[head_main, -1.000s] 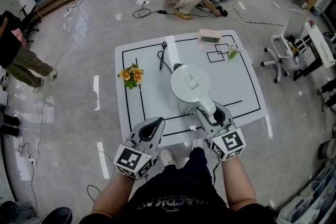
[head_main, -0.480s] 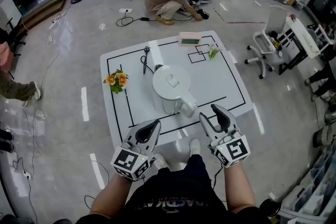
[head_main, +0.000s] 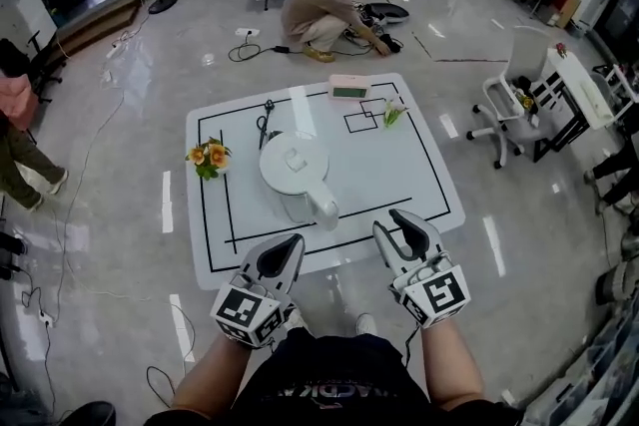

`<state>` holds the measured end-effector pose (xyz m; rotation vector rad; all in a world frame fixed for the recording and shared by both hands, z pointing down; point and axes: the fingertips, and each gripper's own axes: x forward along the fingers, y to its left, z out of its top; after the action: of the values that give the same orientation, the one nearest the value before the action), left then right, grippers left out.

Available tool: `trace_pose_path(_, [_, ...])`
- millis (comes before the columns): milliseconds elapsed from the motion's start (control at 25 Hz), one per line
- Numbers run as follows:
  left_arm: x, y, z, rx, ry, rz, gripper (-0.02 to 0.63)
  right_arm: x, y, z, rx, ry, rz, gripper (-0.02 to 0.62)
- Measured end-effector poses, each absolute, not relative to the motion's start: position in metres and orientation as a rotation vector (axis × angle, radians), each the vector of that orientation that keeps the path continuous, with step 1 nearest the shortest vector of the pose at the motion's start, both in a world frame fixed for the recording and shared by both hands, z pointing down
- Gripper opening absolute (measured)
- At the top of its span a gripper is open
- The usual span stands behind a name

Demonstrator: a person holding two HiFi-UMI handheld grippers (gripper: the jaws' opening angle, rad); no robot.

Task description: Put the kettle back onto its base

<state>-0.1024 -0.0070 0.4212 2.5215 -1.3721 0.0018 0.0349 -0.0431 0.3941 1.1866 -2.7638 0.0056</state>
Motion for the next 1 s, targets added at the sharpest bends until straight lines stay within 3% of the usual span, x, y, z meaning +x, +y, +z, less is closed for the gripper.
trace_pose_path(160, [-0.065, 0.005, 0.424, 2.487, -1.435, 0.019, 0.005, 0.06, -0.036, 0.395, 1.12, -2.799, -0.017, 0.002])
trace_pose_path(560, [0.001, 0.044, 0.418, 2.371, -1.694, -0.012, 0.005, 0.111, -0.016, 0.401, 0.86, -2.91, 0.02, 0.002])
trace_pose_path(1000, [0.011, 0.089, 0.42, 2.14, -1.942, -0.013, 0.005, 0.116, 0.008, 0.408, 0.621, -2.957, 0.062, 0.002])
